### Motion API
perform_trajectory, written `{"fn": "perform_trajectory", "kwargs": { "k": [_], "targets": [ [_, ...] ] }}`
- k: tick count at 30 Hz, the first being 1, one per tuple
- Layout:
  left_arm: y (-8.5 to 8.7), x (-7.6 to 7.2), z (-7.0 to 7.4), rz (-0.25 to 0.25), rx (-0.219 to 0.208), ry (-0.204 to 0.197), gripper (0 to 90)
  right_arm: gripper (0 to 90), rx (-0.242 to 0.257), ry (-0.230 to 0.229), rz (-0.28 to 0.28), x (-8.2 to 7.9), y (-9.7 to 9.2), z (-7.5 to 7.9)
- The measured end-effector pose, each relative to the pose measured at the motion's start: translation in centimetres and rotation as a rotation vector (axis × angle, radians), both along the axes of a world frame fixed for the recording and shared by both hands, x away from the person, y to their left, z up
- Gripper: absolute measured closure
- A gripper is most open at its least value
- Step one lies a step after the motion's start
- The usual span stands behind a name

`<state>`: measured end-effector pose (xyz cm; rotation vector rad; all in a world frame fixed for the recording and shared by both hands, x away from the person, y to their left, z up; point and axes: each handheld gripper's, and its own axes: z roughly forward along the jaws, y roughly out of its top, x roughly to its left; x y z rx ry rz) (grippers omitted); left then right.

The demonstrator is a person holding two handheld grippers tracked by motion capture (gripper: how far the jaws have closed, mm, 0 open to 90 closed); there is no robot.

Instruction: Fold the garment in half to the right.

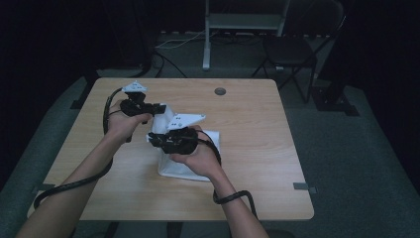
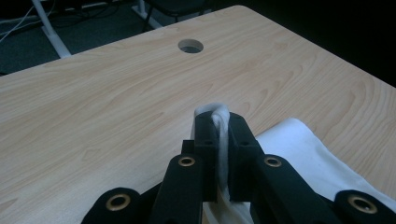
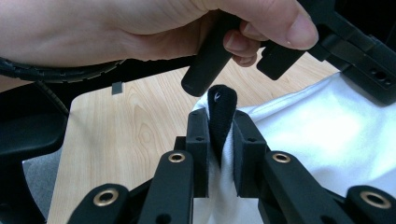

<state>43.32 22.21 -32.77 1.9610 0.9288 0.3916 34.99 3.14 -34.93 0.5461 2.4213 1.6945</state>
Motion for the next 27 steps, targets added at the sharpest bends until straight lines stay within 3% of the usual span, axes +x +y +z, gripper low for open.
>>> {"fn": "perform_trajectory", "kwargs": {
  "k": [18, 27],
  "targets": [
    [-1.9, 0.0, -1.1, 0.008, -0.039, 0.002, 85.1, 79.6, 0.002, 0.015, -0.040, -0.2, -2.8, -0.6],
    [-3.2, -0.2, -1.8, -0.023, -0.055, -0.006, 85.1, 79.5, 0.000, 0.026, -0.054, -0.6, -3.8, -1.2]
  ]
}}
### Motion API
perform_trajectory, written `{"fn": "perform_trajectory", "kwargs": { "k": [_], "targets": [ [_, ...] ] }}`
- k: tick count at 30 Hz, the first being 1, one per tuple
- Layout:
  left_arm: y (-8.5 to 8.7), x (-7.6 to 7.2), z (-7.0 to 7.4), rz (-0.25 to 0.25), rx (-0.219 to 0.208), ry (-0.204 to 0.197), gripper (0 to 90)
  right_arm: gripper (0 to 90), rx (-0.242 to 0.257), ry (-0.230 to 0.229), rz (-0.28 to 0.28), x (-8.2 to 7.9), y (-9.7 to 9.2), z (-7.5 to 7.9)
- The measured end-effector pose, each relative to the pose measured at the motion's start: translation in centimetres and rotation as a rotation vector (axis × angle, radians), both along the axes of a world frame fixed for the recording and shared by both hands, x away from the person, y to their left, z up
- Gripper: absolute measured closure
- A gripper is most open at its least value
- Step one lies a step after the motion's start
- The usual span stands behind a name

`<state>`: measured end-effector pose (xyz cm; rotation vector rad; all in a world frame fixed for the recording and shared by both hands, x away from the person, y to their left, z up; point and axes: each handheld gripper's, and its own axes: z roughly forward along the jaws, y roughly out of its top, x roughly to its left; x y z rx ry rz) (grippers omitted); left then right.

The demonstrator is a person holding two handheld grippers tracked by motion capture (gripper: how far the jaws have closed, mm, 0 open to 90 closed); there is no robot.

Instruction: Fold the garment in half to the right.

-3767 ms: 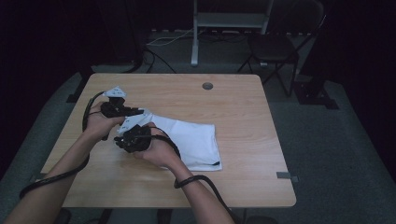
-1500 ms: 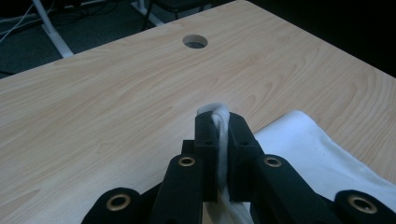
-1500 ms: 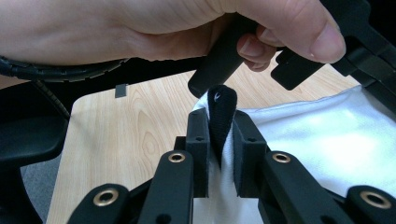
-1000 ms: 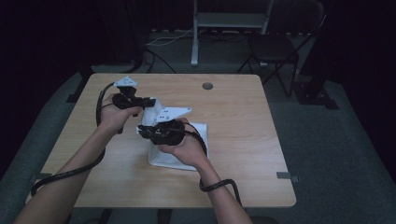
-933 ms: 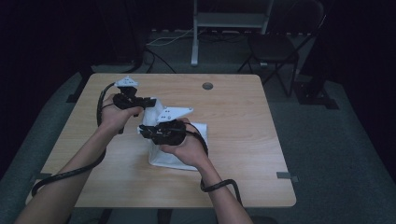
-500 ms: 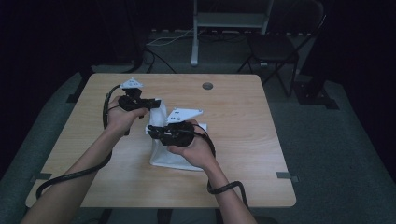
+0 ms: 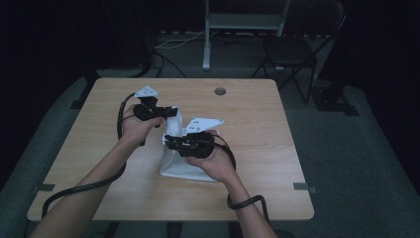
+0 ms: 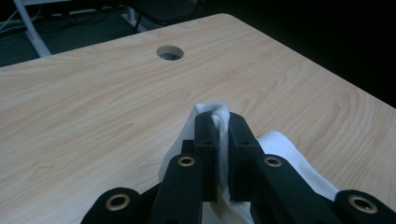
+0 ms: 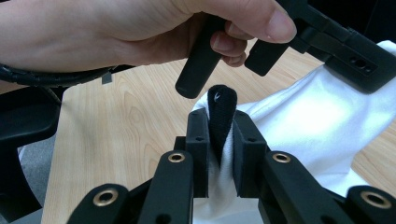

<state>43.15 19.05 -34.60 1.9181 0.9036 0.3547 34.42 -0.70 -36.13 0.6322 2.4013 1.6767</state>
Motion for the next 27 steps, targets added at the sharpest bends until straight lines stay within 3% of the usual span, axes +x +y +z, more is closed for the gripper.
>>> {"fn": "perform_trajectory", "kwargs": {
  "k": [15, 27],
  "targets": [
    [-1.7, 0.1, -1.4, -0.036, -0.013, 0.003, 85.0, 79.4, -0.015, 0.021, -0.014, -0.3, -1.0, -1.0],
    [-2.1, 0.1, -1.6, -0.047, -0.025, -0.006, 84.9, 79.3, -0.012, 0.027, -0.019, -0.3, -1.2, -1.3]
  ]
}}
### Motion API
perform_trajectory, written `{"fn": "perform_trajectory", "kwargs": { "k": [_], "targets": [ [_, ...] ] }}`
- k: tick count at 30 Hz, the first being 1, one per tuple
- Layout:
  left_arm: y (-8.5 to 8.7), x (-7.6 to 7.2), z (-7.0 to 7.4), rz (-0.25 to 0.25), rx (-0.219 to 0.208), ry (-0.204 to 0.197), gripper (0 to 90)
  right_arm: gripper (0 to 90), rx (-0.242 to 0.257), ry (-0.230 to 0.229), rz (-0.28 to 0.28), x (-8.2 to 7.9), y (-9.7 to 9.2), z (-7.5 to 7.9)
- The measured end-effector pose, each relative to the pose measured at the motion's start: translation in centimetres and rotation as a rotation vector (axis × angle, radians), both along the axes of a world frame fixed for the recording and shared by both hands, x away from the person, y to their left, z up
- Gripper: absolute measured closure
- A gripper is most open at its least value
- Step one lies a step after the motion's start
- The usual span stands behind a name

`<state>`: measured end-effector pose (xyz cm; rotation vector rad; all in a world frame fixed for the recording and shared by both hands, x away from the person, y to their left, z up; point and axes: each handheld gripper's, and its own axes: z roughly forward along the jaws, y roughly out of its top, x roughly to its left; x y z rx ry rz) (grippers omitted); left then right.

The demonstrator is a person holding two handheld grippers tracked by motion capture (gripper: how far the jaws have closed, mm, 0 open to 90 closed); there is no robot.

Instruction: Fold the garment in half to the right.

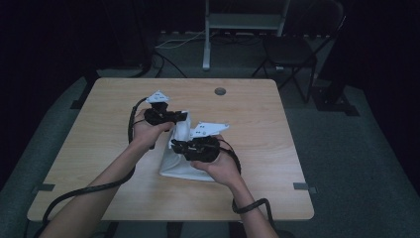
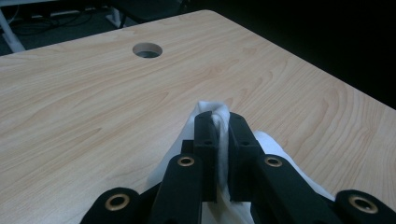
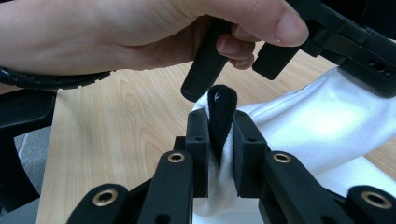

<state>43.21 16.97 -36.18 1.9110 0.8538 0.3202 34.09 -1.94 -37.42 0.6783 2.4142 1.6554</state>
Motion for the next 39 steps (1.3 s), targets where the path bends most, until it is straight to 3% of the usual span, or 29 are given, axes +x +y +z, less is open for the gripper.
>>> {"fn": "perform_trajectory", "kwargs": {
  "k": [39],
  "targets": [
    [-1.4, -0.1, -1.0, -0.045, -0.004, -0.005, 84.5, 79.3, 0.003, 0.022, -0.016, -0.4, -1.3, -1.2]
  ]
}}
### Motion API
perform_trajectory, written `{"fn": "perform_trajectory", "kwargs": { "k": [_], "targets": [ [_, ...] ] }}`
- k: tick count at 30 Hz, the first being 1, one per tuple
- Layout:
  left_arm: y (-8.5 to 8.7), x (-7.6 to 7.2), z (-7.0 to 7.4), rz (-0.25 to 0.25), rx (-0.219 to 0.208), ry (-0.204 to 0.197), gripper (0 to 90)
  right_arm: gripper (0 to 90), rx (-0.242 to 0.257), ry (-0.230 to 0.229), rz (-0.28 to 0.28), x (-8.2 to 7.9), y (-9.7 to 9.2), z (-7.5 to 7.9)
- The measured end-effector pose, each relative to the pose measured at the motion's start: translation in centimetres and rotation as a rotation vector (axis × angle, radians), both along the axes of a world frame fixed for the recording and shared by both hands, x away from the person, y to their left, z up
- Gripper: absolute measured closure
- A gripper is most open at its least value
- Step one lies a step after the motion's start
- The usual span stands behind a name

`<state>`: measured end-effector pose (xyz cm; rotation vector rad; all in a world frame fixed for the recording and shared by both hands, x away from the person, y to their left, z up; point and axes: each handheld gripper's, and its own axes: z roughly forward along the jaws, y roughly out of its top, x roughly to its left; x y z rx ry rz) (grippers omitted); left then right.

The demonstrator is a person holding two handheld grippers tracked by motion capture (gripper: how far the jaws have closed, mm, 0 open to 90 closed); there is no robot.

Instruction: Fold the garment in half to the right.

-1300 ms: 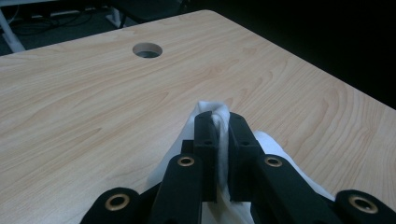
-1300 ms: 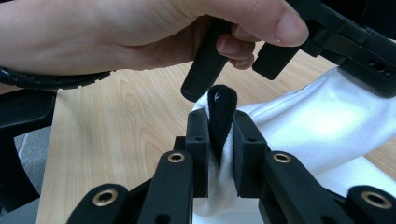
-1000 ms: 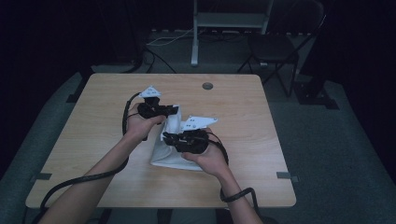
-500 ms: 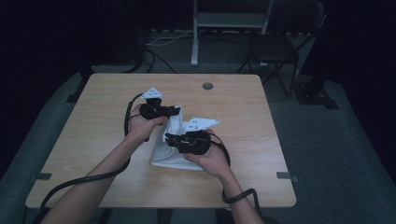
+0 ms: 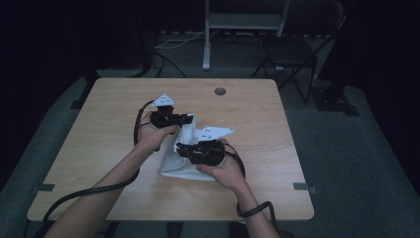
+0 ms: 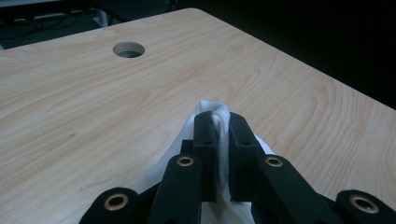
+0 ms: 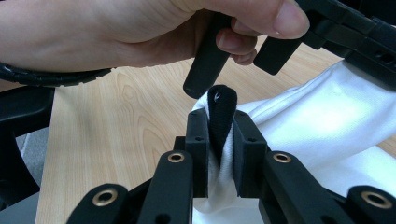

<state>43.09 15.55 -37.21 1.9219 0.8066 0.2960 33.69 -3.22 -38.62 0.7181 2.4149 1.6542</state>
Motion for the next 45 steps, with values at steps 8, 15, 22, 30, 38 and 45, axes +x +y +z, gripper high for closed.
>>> {"fn": "perform_trajectory", "kwargs": {
  "k": [8, 15, 22, 30, 38, 45],
  "targets": [
    [-0.3, 0.0, -0.3, -0.006, 0.001, 0.003, 84.4, 79.2, 0.001, 0.010, -0.004, 0.0, -0.3, -0.3],
    [-0.7, -0.1, -0.5, -0.019, 0.003, 0.001, 84.3, 79.2, 0.002, 0.017, -0.005, -0.1, -0.5, -0.6],
    [-0.9, -0.2, -0.7, -0.023, 0.004, 0.003, 84.2, 79.2, -0.001, 0.021, -0.009, -0.2, -0.9, -0.9],
    [-1.2, -0.2, -1.1, -0.028, -0.001, 0.008, 84.2, 79.2, 0.000, 0.030, -0.015, -0.2, -1.1, -1.3],
    [-1.3, -0.2, -1.1, -0.028, -0.001, 0.007, 84.1, 79.1, -0.007, 0.027, -0.015, -0.2, -1.3, -1.4],
    [-1.5, -0.2, -1.4, -0.032, -0.002, 0.006, 84.0, 79.1, -0.008, 0.031, -0.018, -0.3, -1.3, -1.6]
  ]
}}
